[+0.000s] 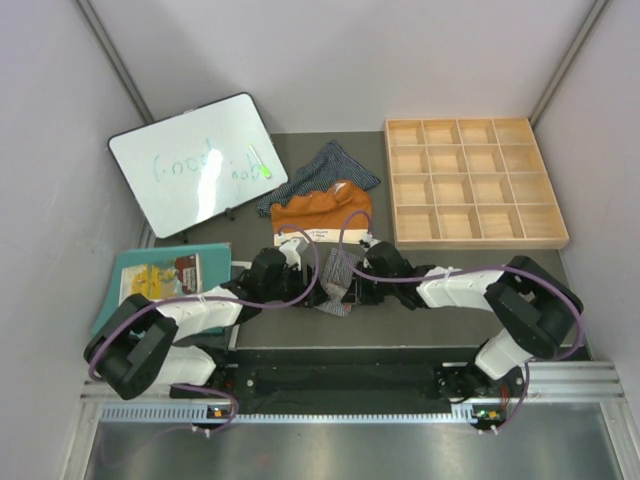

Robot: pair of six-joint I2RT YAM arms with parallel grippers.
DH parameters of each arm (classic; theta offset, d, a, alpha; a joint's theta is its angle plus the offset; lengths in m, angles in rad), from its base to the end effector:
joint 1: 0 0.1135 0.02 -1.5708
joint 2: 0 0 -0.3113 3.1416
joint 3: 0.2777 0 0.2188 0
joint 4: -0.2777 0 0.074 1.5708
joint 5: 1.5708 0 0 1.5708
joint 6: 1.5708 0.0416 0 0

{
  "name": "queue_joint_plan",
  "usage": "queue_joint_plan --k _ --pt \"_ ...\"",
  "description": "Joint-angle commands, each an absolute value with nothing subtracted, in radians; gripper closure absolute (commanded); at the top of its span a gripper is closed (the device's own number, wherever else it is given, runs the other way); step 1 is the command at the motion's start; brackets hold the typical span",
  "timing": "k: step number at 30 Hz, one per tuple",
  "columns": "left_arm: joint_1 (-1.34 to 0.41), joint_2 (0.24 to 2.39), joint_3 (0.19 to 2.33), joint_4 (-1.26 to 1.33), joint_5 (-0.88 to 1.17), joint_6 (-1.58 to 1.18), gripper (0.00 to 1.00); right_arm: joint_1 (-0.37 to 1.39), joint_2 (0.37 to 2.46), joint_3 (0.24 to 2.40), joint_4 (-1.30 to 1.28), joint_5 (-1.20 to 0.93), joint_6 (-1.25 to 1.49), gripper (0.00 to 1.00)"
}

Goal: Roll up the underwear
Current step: Roll the underwear to the center of the board.

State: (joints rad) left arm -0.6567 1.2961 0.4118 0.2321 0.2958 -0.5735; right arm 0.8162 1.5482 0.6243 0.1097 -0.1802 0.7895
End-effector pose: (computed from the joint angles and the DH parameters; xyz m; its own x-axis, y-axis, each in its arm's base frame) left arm 0.1556 -0.1352 0.2193 -0.8202 -0.0231 -0.5716 0.3839 0.7186 -0.5798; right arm 0.1771 0.1993 0.2094 -0.9195 0.0418 -0.3909 -0.2104 0.7876 0.5792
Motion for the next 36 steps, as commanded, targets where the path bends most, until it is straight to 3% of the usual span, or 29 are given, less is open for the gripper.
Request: queue_joint_plan --k 1,7,11,15,18,19,20,21,25,28,36 --pt "-0.657 1.304 0.431 0.265 0.275 -0.563 0.31 0.824 1.597 0.641 0.023 -0.113 0.732 0.98" --pt "-0.655 1.374 0.428 0.354 0.296 -0.597 0.33 0.822 1.598 0.640 0.043 -0.150 0.713 0.98" --pt "-0.655 1.400 0.388 0.428 0.270 -0.620 0.40 0.822 1.600 0.638 0.051 -0.173 0.696 0.95" --pt "-0.655 1.420 0.362 0.495 0.261 -0.630 0.56 0.822 1.597 0.637 0.054 -0.183 0.681 0.89" --pt "-0.655 1.445 0.367 0.523 0.278 -0.623 0.74 0.824 1.579 0.643 0.034 -0.187 0.667 0.78" --pt "-0.655 1.460 0.377 0.523 0.288 -0.617 0.89 0.822 1.571 0.653 0.022 -0.184 0.661 0.72" --pt "-0.655 1.468 0.383 0.520 0.297 -0.614 0.97 0.822 1.560 0.661 -0.023 -0.176 0.644 0.69" --pt "-0.657 1.473 0.387 0.515 0.304 -0.612 1.00 0.822 1.536 0.667 -0.043 -0.170 0.634 0.65" --pt "-0.655 1.460 0.411 0.428 0.310 -0.603 1.00 0.830 1.415 0.683 -0.133 -0.106 0.560 0.39" --pt "-0.655 1.439 0.454 0.281 0.320 -0.601 1.00 0.885 1.300 0.683 -0.178 -0.004 0.487 0.27" --pt "-0.649 1.453 0.525 0.003 0.457 -0.649 1.00 1.185 1.187 0.647 -0.068 0.334 0.327 0.21"
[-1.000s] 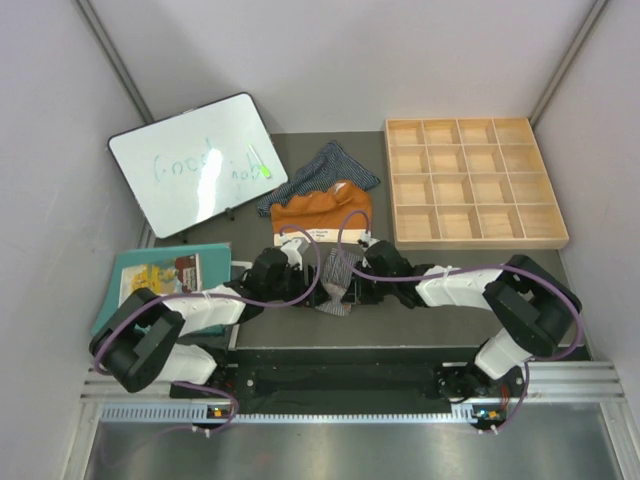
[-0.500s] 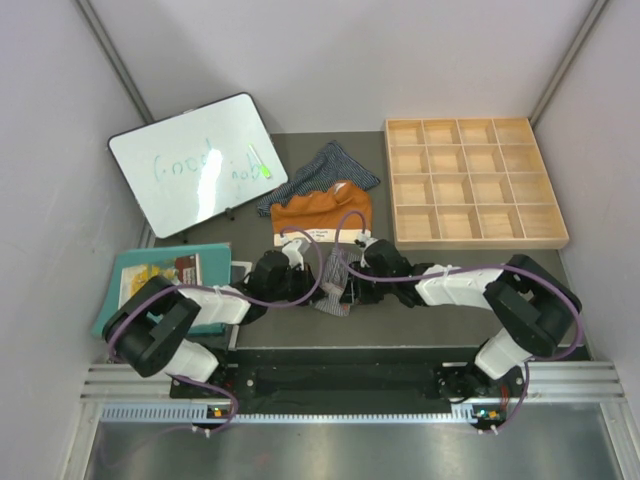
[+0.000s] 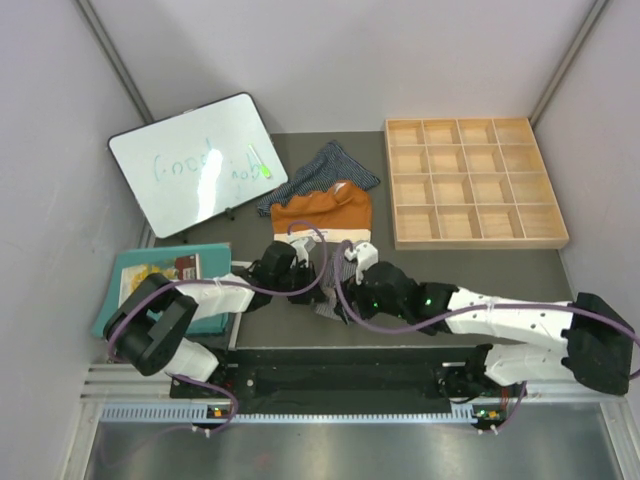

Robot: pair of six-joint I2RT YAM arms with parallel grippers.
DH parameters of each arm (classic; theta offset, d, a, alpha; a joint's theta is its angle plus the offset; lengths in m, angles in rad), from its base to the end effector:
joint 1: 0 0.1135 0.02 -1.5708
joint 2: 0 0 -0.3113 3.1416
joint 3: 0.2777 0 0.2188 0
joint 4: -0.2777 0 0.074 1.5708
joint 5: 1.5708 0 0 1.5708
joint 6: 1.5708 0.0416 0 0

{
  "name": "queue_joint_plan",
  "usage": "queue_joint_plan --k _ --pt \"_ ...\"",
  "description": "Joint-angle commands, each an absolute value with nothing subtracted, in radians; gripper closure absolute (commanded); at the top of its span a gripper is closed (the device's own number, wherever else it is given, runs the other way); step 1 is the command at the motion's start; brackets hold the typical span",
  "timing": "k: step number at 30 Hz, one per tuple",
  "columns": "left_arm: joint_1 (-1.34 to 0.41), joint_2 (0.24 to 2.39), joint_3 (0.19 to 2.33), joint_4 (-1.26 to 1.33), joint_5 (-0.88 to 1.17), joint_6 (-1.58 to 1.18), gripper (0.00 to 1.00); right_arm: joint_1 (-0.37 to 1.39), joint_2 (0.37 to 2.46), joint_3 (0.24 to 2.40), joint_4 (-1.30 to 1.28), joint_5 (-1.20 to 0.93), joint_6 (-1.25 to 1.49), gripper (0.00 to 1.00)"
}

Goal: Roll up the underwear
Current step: Roll the underwear to the center of the board.

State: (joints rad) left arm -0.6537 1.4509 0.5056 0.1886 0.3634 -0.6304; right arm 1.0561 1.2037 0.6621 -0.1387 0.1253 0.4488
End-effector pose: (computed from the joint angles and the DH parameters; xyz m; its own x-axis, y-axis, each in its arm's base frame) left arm 0.1789 -0.1557 0.2096 -0.8962 -0.0075 -0.4435 0.3037 0.7185 -0.6257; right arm 0.1075 0.1795 0.2745 -0.6329 -0.2447 -0.7345 -0.6006 0.7538 0.2665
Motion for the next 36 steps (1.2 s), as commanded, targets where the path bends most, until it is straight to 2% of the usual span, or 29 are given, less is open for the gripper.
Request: queue_joint_plan --k 1,9,15,20,27,34,36 --pt "-0.647 1.448 0.528 -0.026 0.466 -0.660 1.00 1.216 1.195 0.641 -0.031 0.398 0.296 0.21" --pt "-0.637 1.414 0.545 -0.149 0.508 -0.661 1.00 1.501 1.395 0.695 0.077 0.589 0.097 0.20" --pt "-0.635 1.407 0.552 -0.193 0.512 -0.640 1.00 1.528 1.529 0.716 0.090 0.598 0.051 0.21" --pt "-0.635 1.396 0.558 -0.216 0.508 -0.629 1.00 1.526 1.560 0.698 0.117 0.621 0.040 0.26" --pt "-0.635 1.401 0.581 -0.245 0.511 -0.598 1.00 1.514 1.608 0.686 0.138 0.611 0.038 0.43" --pt "-0.635 1.402 0.586 -0.245 0.529 -0.591 1.00 1.479 1.624 0.670 0.135 0.537 0.043 0.49" --pt "-0.635 1.393 0.575 -0.221 0.551 -0.601 1.00 1.457 1.634 0.670 0.123 0.482 0.063 0.58"
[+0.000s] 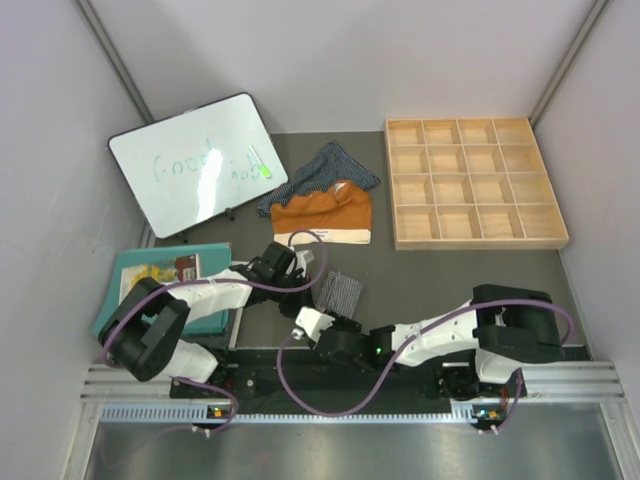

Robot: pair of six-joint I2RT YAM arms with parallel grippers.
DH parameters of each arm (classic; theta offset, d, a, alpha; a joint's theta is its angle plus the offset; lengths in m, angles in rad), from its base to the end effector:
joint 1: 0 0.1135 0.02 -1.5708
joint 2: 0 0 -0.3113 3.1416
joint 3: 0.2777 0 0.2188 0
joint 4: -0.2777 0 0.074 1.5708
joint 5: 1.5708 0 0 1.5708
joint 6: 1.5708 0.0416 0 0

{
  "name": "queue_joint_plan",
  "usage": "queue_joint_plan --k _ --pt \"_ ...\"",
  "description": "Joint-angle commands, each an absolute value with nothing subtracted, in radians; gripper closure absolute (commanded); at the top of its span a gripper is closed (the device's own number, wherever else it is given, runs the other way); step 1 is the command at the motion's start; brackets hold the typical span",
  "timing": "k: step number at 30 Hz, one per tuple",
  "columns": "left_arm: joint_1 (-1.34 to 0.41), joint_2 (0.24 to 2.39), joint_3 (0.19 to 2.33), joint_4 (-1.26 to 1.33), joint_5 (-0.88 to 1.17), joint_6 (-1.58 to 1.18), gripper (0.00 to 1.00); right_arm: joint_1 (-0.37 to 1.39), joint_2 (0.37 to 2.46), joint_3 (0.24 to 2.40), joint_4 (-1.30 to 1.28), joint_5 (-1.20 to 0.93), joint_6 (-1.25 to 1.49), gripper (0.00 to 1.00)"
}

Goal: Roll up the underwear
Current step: Roll the underwear to the center of the board.

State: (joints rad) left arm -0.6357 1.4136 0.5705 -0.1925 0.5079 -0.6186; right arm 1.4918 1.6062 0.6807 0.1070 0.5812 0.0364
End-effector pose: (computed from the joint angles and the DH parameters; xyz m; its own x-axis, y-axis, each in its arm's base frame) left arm 0.1588 -0.1423 0.2088 -0.9805 0.0938 -0.1729 0.1839 0.7490 -0.6366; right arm 0.0449 0.2771 0.2132 -0.0868 -0.7113 -0.6975 -0.8010 0.4662 -0.3757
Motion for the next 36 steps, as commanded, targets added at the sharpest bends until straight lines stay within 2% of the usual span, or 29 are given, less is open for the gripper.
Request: queue_joint_plan --k 1,3,4,5,6,8,9,12,17,23,27,36 --pt "-0.635 1.385 0.569 -0.210 0.555 -0.607 1.00 1.450 1.635 0.670 0.118 0.460 0.070 0.62" --pt "-0.635 1.356 0.558 -0.196 0.552 -0.623 0.98 1.430 1.628 0.666 0.117 0.390 0.090 0.72" --pt "-0.634 1.344 0.558 -0.198 0.536 -0.626 0.93 1.424 1.621 0.663 0.117 0.362 0.100 0.76" --pt "-0.629 1.330 0.557 -0.201 0.526 -0.627 0.83 1.416 1.614 0.658 0.120 0.333 0.109 0.80" --pt "-0.627 1.298 0.554 -0.202 0.523 -0.627 0.78 1.402 1.608 0.652 0.121 0.283 0.127 0.88" --pt "-0.624 1.263 0.555 -0.213 0.505 -0.621 0.64 1.394 1.580 0.644 0.127 0.249 0.143 0.98" --pt "-0.623 1.221 0.555 -0.225 0.491 -0.618 0.52 1.390 1.572 0.640 0.127 0.206 0.156 1.00" --pt "-0.620 1.137 0.551 -0.278 0.419 -0.608 0.39 1.365 1.539 0.637 0.117 0.114 0.187 1.00" --pt "-0.615 1.003 0.516 -0.287 0.347 -0.578 0.38 1.274 1.474 0.609 0.142 -0.046 0.241 1.00" --pt "-0.618 0.870 0.419 -0.118 0.454 -0.610 0.45 1.135 1.445 0.575 0.189 -0.264 0.327 1.00" --pt "-0.623 0.853 0.353 0.088 0.529 -0.647 0.45 1.060 1.468 0.574 0.224 -0.420 0.374 1.00" --pt "-0.641 0.916 0.276 0.350 0.563 -0.683 0.47 0.936 1.526 0.535 0.311 -0.598 0.429 1.00"
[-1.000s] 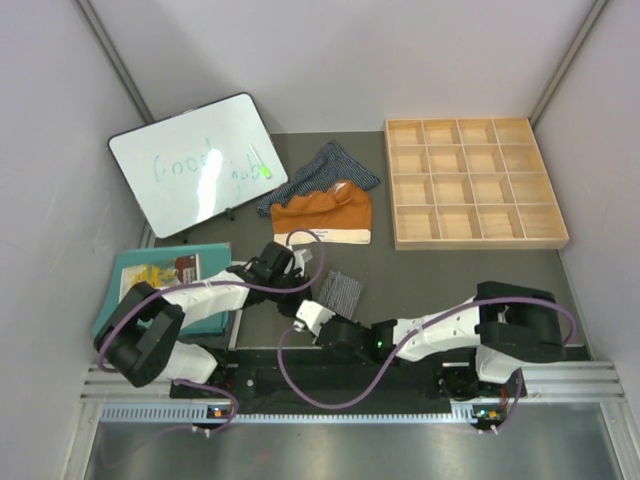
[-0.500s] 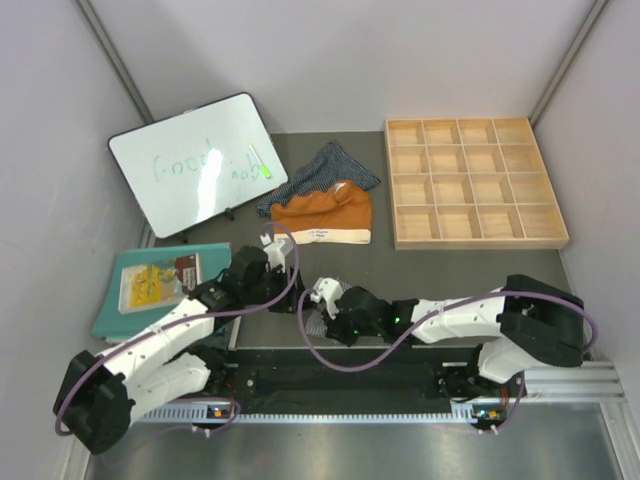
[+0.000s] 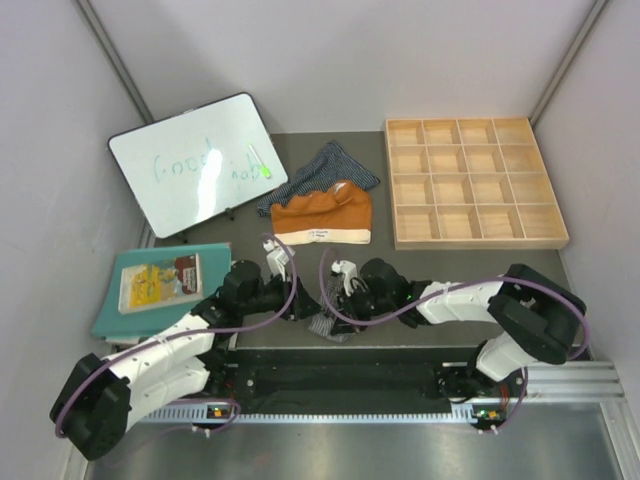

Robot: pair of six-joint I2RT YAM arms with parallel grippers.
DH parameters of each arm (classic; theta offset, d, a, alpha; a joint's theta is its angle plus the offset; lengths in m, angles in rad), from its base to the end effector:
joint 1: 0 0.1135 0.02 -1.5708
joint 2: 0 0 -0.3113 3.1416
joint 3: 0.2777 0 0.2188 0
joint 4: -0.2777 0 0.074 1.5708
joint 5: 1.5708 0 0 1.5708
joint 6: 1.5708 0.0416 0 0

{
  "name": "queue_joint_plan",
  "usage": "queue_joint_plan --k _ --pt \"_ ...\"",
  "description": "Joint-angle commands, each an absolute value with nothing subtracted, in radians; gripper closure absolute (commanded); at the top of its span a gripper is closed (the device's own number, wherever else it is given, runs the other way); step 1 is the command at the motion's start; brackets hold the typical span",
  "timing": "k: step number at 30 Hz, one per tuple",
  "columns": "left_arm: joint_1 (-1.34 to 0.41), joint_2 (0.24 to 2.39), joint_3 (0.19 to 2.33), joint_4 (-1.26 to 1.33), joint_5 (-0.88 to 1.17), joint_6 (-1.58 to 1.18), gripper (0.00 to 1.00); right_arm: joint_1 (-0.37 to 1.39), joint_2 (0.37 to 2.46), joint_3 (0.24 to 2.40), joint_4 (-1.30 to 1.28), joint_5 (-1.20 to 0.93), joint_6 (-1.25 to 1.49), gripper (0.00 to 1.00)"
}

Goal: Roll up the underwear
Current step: Roll the underwear to the center of the board.

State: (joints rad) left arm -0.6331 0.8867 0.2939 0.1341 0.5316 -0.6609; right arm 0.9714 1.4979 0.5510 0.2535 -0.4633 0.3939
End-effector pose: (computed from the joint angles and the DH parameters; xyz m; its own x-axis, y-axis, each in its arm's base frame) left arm 0.0922 -0.0938 0.2383 -0.8198 -0.0547 -0.5701 0.4728 0.4971 -0.7276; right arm 0.1282 0.2206 0.2172 -0.6909 -0.4025 -0.6006 -0.7227 0.4065 0.5589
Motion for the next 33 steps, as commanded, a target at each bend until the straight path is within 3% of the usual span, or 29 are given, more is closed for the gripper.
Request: queue_joint_plan --k 1,8,33 --pt "-0.643 0.926 0.275 0.366 0.561 -0.683 0.47 0.921 1.540 0.535 0.330 -0.610 0.434 1.00" --pt "-0.653 1.075 0.255 0.498 0.584 -0.680 0.47 0.850 1.594 0.522 0.396 -0.679 0.474 1.00" --pt "-0.657 1.250 0.216 0.563 0.581 -0.615 0.50 0.667 1.761 0.592 0.388 -0.765 0.495 1.00"
